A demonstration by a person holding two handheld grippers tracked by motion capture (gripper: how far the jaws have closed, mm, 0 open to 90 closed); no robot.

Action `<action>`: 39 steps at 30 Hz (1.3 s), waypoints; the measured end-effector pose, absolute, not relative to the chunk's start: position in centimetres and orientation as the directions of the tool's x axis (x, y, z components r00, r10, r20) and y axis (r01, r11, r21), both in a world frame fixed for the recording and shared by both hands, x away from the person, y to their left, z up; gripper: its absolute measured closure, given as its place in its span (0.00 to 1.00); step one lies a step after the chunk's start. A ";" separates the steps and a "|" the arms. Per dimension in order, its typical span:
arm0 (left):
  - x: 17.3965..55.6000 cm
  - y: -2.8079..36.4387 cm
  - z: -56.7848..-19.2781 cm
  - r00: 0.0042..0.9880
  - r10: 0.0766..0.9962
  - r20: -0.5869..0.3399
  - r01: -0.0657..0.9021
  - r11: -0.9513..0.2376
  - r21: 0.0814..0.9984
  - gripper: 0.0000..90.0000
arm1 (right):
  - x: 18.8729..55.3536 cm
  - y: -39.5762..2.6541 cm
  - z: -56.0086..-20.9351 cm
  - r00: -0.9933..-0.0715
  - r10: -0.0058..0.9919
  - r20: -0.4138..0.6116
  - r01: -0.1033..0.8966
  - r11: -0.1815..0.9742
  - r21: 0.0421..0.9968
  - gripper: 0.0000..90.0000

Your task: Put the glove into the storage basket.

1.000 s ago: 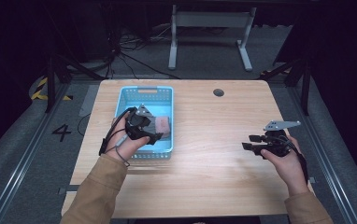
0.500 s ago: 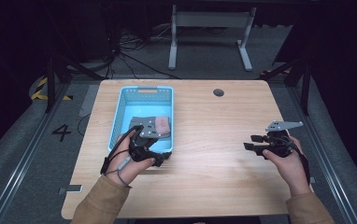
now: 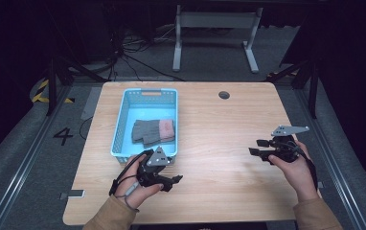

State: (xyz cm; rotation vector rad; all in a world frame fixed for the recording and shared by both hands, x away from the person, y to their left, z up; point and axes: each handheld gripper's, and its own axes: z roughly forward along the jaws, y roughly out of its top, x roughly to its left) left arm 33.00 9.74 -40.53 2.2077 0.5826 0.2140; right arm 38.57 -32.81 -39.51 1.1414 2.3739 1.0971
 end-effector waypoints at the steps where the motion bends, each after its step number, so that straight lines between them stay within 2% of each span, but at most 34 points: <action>1: 32.9 9.9 -40.8 0.876 0.480 -0.048 0.340 -0.545 0.766 0.34 | 38.6 -32.9 -39.5 -0.644 0.762 0.065 0.543 0.396 0.740 0.53; 9: 32.2 10.5 -42.8 0.871 0.486 -0.077 0.360 -0.523 0.772 0.33 | 38.5 -33.1 -39.8 -0.638 0.767 0.065 0.545 0.391 0.742 0.52; 18: 32.5 11.1 -45.1 0.841 0.540 -0.040 0.381 -0.538 0.752 0.31 | 38.7 -33.1 -40.3 -0.646 0.761 0.063 0.543 0.400 0.738 0.52; 25: 32.9 11.4 -47.0 0.825 0.563 -0.058 0.422 -0.543 0.726 0.28 | 38.9 -33.0 -41.1 -0.659 0.750 0.061 0.535 0.410 0.739 0.52; 39: 33.0 11.2 -47.3 0.829 0.555 -0.061 0.426 -0.559 0.711 0.28 | 39.3 -32.4 -43.3 -0.675 0.735 0.055 0.551 0.454 0.700 0.52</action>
